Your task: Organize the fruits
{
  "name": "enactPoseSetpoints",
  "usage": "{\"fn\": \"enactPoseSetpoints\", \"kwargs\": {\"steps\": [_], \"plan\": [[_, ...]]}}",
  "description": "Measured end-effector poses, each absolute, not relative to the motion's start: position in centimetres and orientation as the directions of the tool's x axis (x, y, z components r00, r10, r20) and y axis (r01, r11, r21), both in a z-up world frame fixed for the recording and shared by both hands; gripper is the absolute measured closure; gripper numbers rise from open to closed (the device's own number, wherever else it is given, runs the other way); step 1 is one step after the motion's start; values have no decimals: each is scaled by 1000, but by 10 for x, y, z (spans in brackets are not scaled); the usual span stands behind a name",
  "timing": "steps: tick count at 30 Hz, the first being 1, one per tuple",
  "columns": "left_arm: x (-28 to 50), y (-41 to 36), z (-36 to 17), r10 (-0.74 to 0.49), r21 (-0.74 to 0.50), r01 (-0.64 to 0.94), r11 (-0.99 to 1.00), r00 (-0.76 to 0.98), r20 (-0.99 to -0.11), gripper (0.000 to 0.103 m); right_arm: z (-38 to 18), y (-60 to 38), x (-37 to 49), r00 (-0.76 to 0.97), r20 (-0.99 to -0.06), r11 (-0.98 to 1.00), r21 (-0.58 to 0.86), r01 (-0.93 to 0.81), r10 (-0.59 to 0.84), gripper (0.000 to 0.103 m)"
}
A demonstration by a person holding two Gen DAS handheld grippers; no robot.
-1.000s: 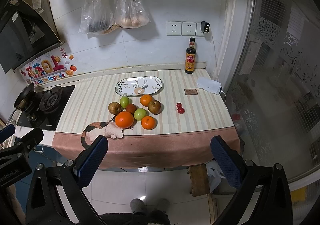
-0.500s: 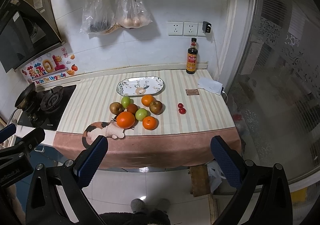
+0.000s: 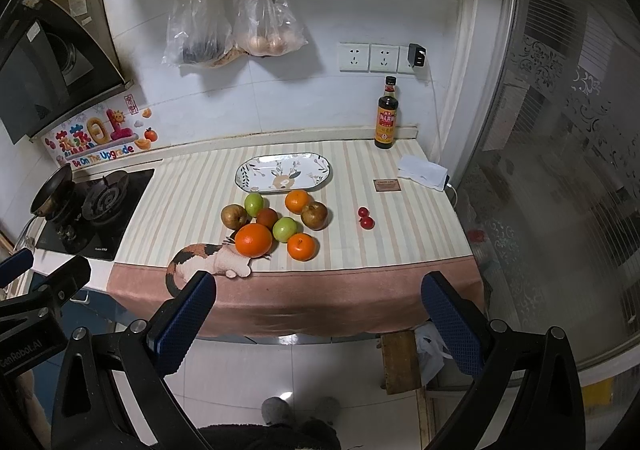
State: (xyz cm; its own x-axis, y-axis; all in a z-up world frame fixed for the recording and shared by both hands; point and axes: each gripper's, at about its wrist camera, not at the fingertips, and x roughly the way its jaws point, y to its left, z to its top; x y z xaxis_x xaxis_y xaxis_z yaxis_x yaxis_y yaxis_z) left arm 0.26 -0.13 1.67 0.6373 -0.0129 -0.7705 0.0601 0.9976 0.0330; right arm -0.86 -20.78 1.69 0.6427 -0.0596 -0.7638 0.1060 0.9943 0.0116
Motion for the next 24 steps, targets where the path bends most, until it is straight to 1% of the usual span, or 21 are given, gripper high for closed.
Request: {"fn": "enactPoseSetpoints", "kwargs": {"steps": [24], "plan": [[7, 0, 19, -13, 37, 64, 997, 643, -766, 0, 18, -209, -6, 643, -764, 993, 26, 114, -54, 0]]}}
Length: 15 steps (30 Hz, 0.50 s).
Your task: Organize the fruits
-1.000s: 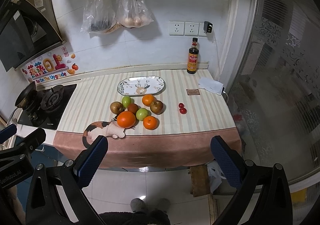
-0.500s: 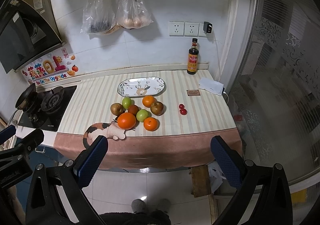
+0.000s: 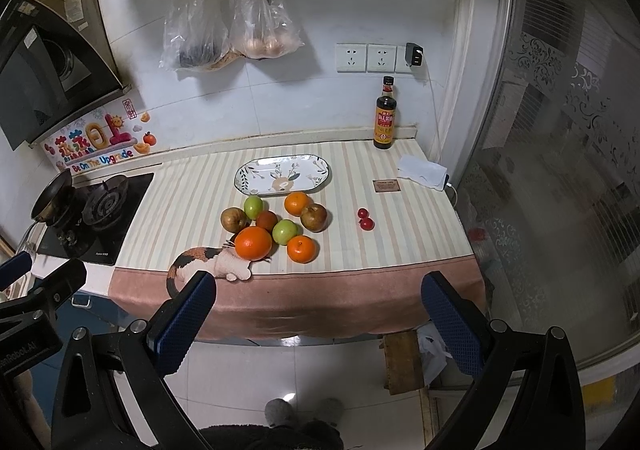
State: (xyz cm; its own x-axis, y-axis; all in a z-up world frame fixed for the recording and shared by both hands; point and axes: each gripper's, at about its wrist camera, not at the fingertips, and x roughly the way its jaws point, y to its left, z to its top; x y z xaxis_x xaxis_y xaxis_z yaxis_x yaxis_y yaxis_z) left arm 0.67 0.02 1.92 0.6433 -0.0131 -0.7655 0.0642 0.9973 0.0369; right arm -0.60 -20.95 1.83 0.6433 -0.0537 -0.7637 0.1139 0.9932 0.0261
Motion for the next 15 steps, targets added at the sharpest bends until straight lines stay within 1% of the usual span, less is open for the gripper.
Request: {"fn": "enactPoseSetpoints", "kwargs": {"steps": [10, 12, 15], "plan": [[7, 0, 18, -17, 32, 63, 997, 648, -762, 0, 20, -213, -2, 651, -758, 992, 40, 123, -50, 0], [11, 1, 16, -12, 33, 55, 998, 665, -747, 0, 20, -214, 0, 660, -750, 990, 52, 134, -50, 0], [25, 5, 10, 38, 74, 21, 997, 708, -706, 0, 18, -215, 5, 711, -703, 984, 123, 128, -4, 0]]}}
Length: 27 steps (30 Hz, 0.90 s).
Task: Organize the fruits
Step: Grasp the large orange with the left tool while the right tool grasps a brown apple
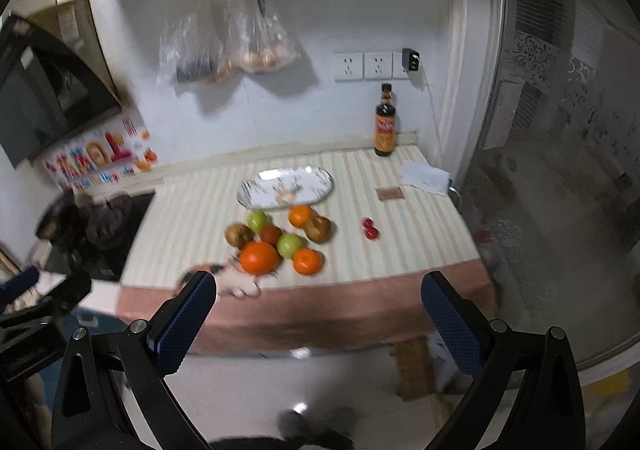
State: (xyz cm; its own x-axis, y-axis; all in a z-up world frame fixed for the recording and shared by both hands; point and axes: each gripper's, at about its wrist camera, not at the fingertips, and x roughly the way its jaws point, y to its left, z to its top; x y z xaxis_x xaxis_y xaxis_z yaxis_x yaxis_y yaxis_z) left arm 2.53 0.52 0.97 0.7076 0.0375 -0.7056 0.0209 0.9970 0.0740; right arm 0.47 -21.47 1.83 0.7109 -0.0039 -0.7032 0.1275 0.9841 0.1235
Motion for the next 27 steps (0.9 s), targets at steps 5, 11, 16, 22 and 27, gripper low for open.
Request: {"fn": "enactPoseSetpoints", "kwargs": {"steps": [5, 11, 16, 22, 27], "plan": [[64, 20, -20, 107, 140, -15, 990, 725, -680, 0, -11, -208, 32, 716, -698, 978, 139, 153, -13, 0], [132, 31, -78, 129, 164, 0, 986, 619, -775, 0, -77, -210, 83, 619, -786, 966, 159, 206, -3, 0], [180, 16, -130, 66, 134, 100, 986, 500, -864, 0, -147, -227, 132, 505, -859, 943, 233, 236, 85, 0], [238, -50, -198, 95, 241, 351, 905, 384, -918, 0, -214, -249, 196, 387, -907, 940, 265, 216, 167, 3], [274, -86, -249, 97, 204, 474, 857, 242, -966, 2, -251, -268, 250, 306, -926, 943, 282, 177, 219, 3]]}}
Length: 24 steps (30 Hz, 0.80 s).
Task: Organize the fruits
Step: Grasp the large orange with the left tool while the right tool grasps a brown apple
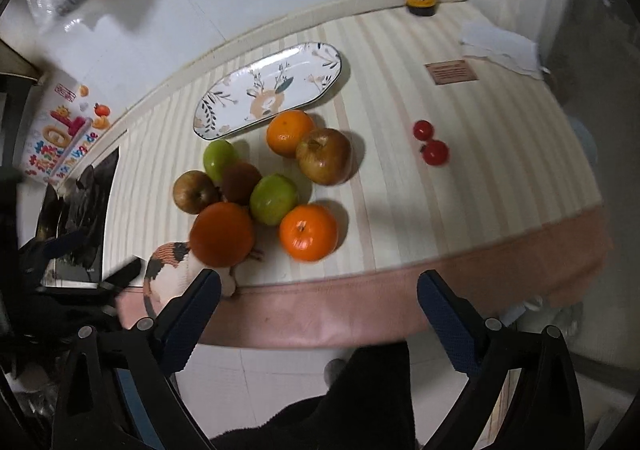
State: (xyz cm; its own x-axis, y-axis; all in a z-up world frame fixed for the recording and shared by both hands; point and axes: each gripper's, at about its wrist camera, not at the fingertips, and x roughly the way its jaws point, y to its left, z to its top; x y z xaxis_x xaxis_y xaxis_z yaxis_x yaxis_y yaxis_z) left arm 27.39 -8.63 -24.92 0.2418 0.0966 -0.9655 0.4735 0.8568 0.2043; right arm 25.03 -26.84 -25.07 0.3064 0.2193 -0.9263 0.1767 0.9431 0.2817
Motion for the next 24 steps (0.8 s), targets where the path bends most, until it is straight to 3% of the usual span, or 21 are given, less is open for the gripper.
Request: {"fn": "enactPoseSetpoints", "kwargs": {"steps": [8, 12, 13, 15, 20, 24], "plan": [[304, -135, -309, 182, 244, 651, 719, 162, -970, 2, -299, -299, 319, 190, -933, 926, 338, 168, 306, 3], [314, -145, -335, 200, 205, 696, 688, 89, -976, 4, -313, -298, 347, 150, -934, 929, 343, 135, 323, 3], [316, -145, -340, 202, 196, 692, 695, 74, -977, 7, -317, -296, 354, 141, -935, 930, 344, 127, 326, 3], [322, -142, -350, 188, 157, 680, 716, 29, -982, 26, -326, -296, 365, 129, -931, 925, 357, 129, 341, 3], [333, -129, -352, 149, 137, 617, 775, 33, -988, 28, -352, -294, 386, 93, -915, 901, 403, 158, 393, 3], [341, -100, -345, 104, 95, 438, 894, 3, -995, 28, -369, -280, 401, 56, -908, 898, 420, 131, 416, 15]]}}
